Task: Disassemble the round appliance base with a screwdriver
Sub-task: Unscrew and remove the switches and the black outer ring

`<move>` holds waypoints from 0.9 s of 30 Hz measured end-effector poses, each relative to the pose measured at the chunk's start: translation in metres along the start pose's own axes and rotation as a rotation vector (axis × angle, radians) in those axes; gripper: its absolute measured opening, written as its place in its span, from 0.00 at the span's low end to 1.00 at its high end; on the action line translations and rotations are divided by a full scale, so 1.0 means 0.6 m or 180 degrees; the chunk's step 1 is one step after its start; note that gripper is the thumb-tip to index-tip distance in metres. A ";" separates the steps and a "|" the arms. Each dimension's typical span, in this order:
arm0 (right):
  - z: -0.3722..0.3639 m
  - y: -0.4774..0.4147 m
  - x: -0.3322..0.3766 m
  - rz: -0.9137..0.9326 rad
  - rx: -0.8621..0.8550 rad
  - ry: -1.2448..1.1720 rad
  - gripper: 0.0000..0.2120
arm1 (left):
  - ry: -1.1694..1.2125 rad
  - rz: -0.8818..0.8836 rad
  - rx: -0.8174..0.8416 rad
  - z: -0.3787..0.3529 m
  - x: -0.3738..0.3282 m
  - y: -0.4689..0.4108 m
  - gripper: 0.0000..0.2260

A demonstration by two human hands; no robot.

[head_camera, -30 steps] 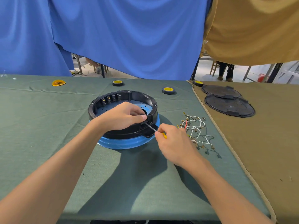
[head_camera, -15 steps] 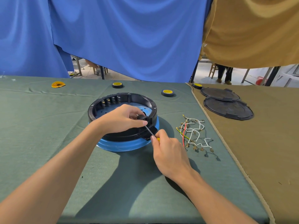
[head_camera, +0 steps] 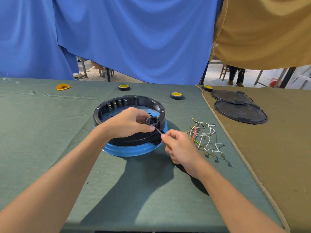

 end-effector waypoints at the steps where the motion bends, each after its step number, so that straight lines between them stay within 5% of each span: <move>1: 0.000 0.000 0.000 -0.0026 0.0023 -0.0035 0.12 | -0.0015 -0.0008 -0.0007 0.000 0.000 0.001 0.09; 9: 0.019 0.019 0.010 0.0051 0.0040 0.0636 0.17 | -0.0206 0.0077 -0.0415 0.005 -0.003 0.006 0.28; 12: 0.029 0.023 0.036 0.0186 -0.0043 0.0410 0.14 | -0.1252 0.0002 -0.0750 -0.001 -0.004 0.012 0.21; 16: 0.057 0.004 0.064 0.0231 -0.0658 -0.0061 0.09 | -0.2043 -0.0811 -0.1070 -0.008 -0.031 0.015 0.18; 22: 0.075 -0.011 0.079 0.0382 -0.0802 -0.0452 0.11 | -0.2125 -0.1587 -0.1239 -0.027 -0.084 0.015 0.23; 27: 0.094 -0.012 0.065 0.0445 -0.0583 -0.0746 0.06 | -0.1943 -0.1533 -0.1083 -0.050 -0.096 0.006 0.25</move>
Point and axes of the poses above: each hand's wrist, its own y-axis away from the middle knuckle, its own z-axis out of the back of the hand, x = y × z, the point moved 5 cm from there along -y, towards the middle knuckle, and after that the axes turned 8 degrees about -x, right-handed, at the moved point
